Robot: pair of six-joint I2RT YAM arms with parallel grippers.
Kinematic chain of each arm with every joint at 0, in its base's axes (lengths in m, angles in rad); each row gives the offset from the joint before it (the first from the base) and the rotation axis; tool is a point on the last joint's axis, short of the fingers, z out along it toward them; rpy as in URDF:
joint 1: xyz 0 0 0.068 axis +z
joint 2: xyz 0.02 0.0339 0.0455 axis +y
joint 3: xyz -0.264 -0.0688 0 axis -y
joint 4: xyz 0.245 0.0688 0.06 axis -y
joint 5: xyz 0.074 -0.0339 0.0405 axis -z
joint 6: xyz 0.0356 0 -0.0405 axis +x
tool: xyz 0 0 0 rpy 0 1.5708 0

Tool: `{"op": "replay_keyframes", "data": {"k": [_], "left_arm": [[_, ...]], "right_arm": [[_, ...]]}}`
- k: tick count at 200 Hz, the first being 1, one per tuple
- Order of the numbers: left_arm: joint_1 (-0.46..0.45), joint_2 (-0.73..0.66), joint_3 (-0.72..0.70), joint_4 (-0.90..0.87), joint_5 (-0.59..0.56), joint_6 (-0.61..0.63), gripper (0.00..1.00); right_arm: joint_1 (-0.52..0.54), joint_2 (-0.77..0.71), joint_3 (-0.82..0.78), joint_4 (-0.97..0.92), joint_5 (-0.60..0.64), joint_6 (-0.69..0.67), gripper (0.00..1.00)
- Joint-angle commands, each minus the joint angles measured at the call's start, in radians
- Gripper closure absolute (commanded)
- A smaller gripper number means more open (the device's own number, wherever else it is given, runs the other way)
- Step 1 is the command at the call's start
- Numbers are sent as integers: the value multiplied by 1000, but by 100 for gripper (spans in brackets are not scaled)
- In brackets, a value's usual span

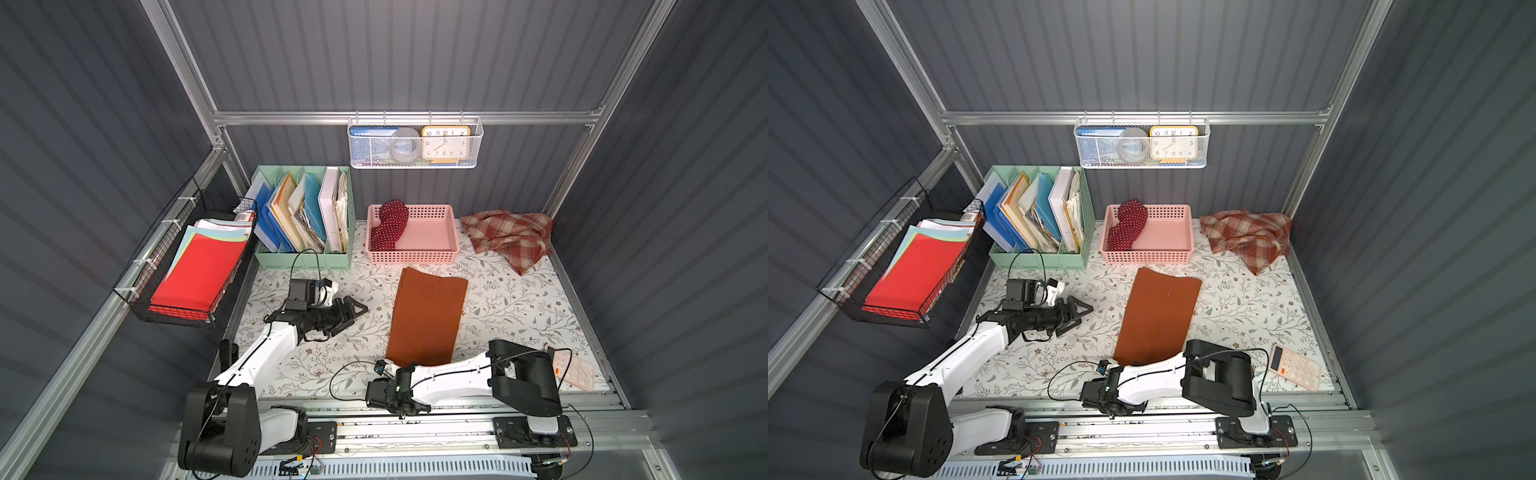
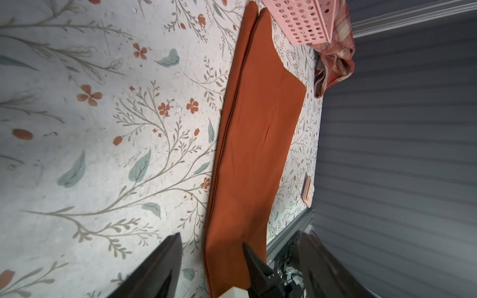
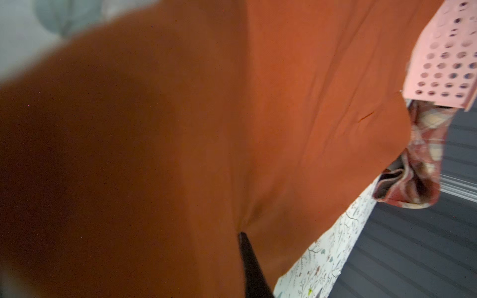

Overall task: Roll up the skirts
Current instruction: Roll the skirt at the center of the board.

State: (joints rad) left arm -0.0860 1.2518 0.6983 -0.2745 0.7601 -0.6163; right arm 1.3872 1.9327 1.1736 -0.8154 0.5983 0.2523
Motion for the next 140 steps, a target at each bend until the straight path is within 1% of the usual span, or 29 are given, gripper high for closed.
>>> {"op": "replay_keyframes", "data": {"k": [1, 38, 51, 67, 72, 90, 105, 123, 140], "left_arm": [[3, -4, -36, 20, 56, 38, 26], [3, -15, -79, 69, 67, 33, 26], [3, -18, -99, 85, 65, 29, 26], [3, -35, -126, 97, 55, 20, 27], [3, -45, -132, 98, 45, 19, 27], [3, -81, -161, 107, 18, 8, 27], [3, -97, -180, 116, 16, -2, 27], [2, -107, -203, 121, 27, -7, 27], [2, -129, -222, 112, 26, -10, 27]], "right_arm": [[-65, -78, 14, 22, -260, -91, 85], [-179, -131, 29, 62, -558, -119, 86], [-216, -148, 42, 57, -671, -128, 88], [-267, -175, 32, 84, -833, -139, 88], [-284, -180, 26, 95, -903, -143, 87], [-351, -161, 23, 111, -1061, -159, 87], [-402, -145, 18, 156, -1182, -155, 88], [-447, -116, 10, 192, -1250, -161, 88], [-479, -74, 0, 211, -1277, -152, 88]]}}
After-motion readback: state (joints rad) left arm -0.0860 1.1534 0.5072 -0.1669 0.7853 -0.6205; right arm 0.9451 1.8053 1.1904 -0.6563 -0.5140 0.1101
